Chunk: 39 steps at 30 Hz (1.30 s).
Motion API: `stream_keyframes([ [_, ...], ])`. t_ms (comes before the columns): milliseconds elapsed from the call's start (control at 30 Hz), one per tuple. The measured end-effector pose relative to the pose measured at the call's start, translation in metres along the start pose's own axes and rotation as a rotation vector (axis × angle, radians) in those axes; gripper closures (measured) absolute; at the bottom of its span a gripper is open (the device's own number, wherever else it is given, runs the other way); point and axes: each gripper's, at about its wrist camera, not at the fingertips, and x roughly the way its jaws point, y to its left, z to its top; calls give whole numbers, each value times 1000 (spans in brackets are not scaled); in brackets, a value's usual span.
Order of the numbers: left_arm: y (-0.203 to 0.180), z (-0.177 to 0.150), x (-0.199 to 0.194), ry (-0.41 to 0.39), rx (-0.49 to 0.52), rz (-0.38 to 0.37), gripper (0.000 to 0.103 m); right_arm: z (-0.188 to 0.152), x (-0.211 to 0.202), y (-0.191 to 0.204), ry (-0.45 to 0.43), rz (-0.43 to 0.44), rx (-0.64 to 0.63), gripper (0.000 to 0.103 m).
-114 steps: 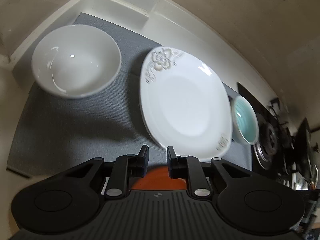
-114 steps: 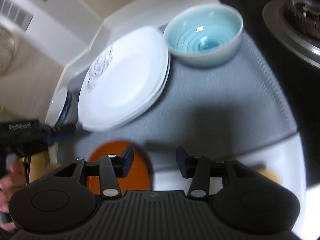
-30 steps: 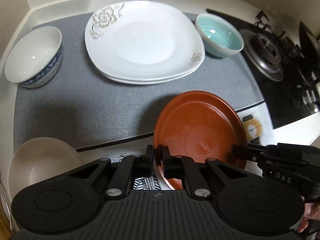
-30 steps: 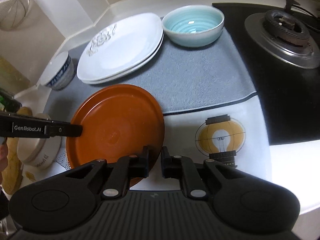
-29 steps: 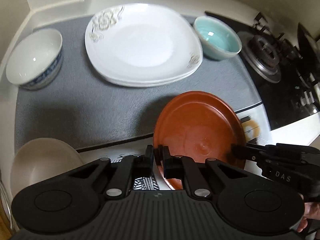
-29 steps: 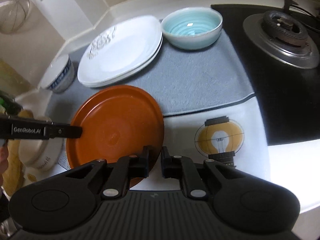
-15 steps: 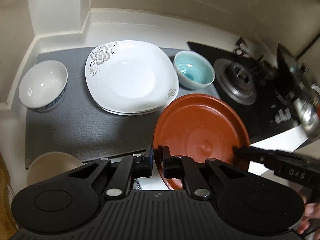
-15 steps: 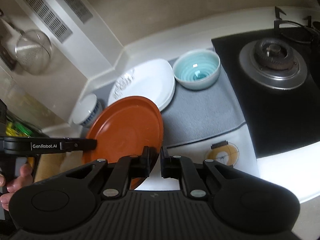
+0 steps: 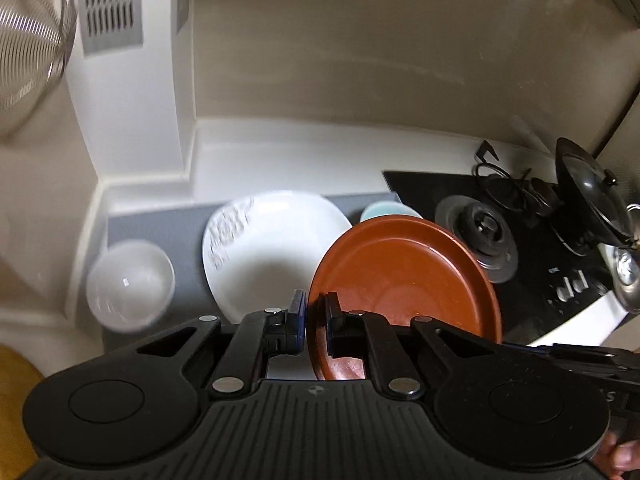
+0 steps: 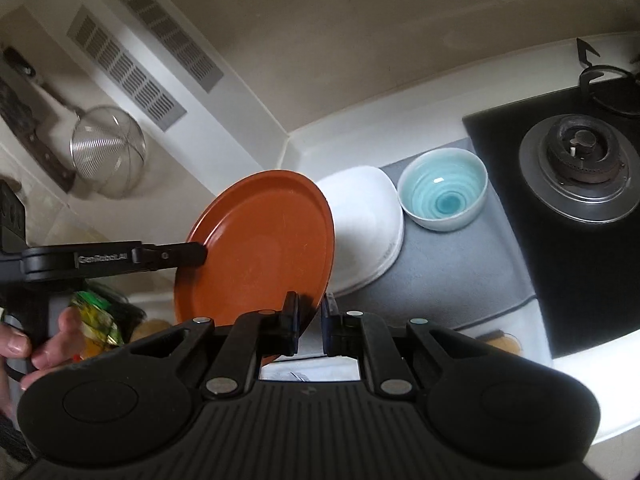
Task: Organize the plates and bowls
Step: 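Lift the orange plate with both grippers toward the stacked white plates, then lower the orange plate onto the white plates and open both grippers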
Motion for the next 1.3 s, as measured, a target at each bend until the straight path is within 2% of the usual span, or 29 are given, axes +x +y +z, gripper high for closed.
stream_keyframes([
  [233, -5, 13, 0, -37, 23, 11, 93, 23, -1, 4, -56, -13, -30, 91],
  [433, 9, 28, 15, -22, -37, -13, 93, 45, 14, 2, -70, -19, -32, 92],
  [600, 18, 34, 24, -34, -64, 35, 93, 53, 40, 8, -58, -25, -58, 92],
  [867, 42, 38, 41, -39, -133, 19, 93, 59, 81, 10, -65, -89, -76, 93],
  [1100, 55, 40, 75, -9, -172, 42, 93, 58, 119, 16, -65, -193, -193, 93],
  [1300, 53, 28, 110, 30, -158, 141, 92, 50, 156, 13, -46, -255, -217, 93],
])
